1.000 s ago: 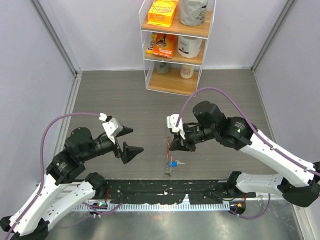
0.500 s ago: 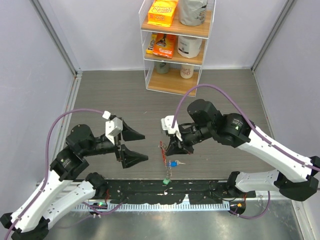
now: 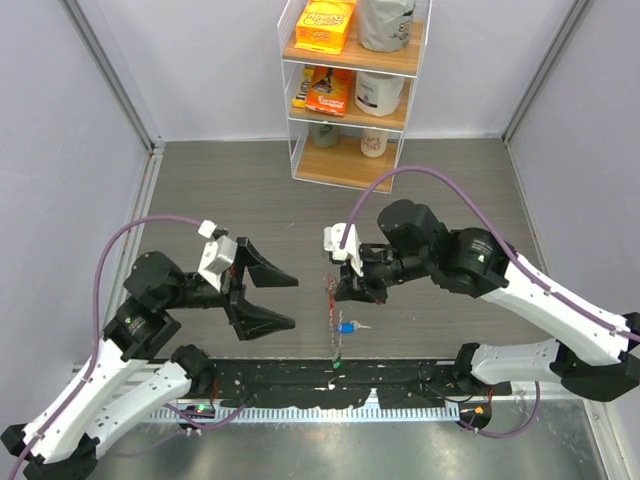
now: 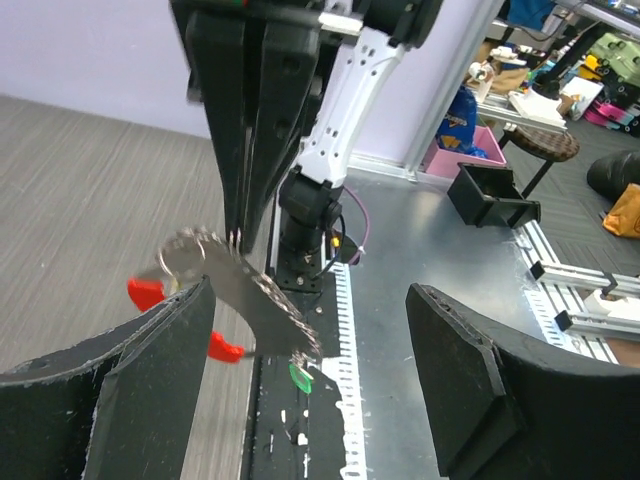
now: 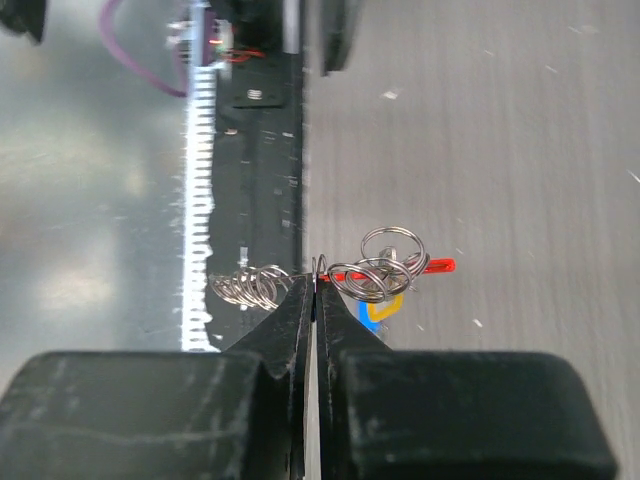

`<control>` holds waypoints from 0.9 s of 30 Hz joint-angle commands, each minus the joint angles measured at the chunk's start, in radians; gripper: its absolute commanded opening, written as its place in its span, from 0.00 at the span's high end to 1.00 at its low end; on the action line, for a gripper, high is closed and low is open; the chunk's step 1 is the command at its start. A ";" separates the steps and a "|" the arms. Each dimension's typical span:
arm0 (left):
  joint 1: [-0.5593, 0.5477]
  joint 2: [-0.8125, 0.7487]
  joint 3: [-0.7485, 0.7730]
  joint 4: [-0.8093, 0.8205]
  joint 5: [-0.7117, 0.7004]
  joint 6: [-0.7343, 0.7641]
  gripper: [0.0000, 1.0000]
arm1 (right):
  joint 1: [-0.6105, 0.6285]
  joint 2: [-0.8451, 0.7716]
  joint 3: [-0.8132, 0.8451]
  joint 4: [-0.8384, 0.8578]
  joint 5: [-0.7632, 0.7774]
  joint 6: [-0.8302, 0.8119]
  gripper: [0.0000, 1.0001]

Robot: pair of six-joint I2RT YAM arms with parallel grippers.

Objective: Put the keys on the keyring

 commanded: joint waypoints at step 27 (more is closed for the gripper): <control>-0.297 0.681 0.061 -0.313 -0.701 -0.440 0.18 | -0.011 -0.469 -0.282 -0.123 0.926 0.662 0.94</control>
